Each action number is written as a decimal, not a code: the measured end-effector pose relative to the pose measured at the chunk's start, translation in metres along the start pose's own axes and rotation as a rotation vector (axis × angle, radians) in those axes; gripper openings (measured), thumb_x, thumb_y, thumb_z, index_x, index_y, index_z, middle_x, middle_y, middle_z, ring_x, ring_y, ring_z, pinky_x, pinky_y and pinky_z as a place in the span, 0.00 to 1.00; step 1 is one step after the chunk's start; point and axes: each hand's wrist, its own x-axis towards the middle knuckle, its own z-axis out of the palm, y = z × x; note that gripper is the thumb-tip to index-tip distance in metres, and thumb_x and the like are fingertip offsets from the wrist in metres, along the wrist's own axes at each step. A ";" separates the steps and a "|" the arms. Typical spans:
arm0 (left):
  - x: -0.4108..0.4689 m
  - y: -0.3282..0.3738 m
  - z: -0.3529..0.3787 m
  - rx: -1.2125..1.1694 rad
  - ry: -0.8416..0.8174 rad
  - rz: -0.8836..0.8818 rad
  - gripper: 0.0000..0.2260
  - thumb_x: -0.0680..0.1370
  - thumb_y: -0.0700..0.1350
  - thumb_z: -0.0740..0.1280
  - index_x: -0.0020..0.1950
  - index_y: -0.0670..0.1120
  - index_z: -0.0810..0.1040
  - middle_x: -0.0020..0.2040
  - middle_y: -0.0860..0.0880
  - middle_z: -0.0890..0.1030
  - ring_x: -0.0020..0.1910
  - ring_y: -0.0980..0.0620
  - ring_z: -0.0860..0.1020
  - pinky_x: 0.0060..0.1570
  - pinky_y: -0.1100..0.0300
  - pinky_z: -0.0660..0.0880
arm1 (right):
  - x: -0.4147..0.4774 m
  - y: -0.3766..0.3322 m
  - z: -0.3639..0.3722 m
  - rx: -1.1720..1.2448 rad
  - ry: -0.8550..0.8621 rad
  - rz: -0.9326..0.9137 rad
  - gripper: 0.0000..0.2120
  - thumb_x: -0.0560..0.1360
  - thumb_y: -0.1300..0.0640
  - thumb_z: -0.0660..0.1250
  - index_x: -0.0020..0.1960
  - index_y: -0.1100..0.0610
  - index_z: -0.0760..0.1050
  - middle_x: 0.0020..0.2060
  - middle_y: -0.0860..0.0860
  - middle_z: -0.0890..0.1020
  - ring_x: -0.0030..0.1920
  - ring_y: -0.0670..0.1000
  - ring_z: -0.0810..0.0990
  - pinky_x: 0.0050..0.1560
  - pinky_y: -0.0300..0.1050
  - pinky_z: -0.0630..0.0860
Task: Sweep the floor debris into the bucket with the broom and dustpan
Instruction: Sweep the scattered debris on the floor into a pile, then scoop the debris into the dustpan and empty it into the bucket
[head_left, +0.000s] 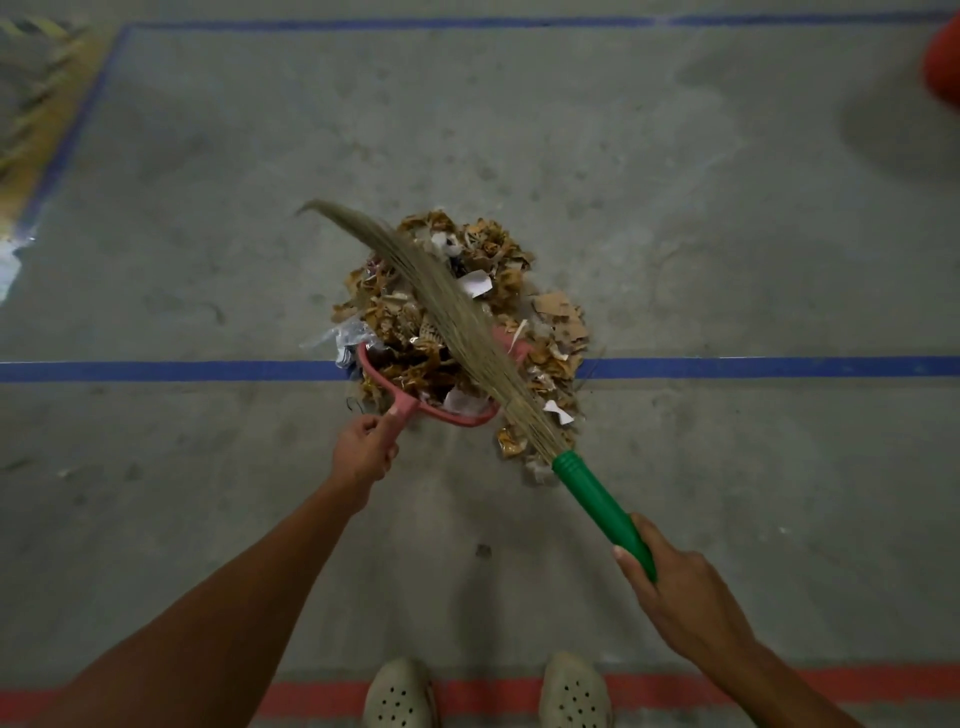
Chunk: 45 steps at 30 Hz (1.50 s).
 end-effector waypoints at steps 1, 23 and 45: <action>-0.003 0.005 -0.001 0.000 0.003 -0.003 0.18 0.78 0.58 0.68 0.43 0.42 0.76 0.29 0.47 0.73 0.22 0.56 0.67 0.20 0.64 0.63 | -0.002 -0.002 -0.004 0.005 -0.003 -0.003 0.25 0.79 0.37 0.56 0.73 0.44 0.65 0.31 0.47 0.78 0.30 0.46 0.78 0.31 0.43 0.75; -0.182 0.232 -0.051 -0.066 0.035 -0.026 0.16 0.81 0.52 0.66 0.36 0.44 0.73 0.28 0.47 0.72 0.23 0.53 0.67 0.21 0.64 0.61 | -0.136 -0.117 -0.205 0.114 -0.012 0.108 0.14 0.77 0.40 0.63 0.55 0.48 0.70 0.34 0.52 0.79 0.35 0.56 0.79 0.35 0.47 0.74; -0.297 0.433 -0.051 0.066 -0.185 0.245 0.18 0.76 0.59 0.68 0.37 0.44 0.76 0.23 0.53 0.73 0.21 0.56 0.68 0.23 0.63 0.65 | -0.234 -0.203 -0.349 0.329 0.219 0.253 0.13 0.77 0.47 0.66 0.56 0.53 0.69 0.41 0.54 0.79 0.43 0.58 0.80 0.38 0.46 0.72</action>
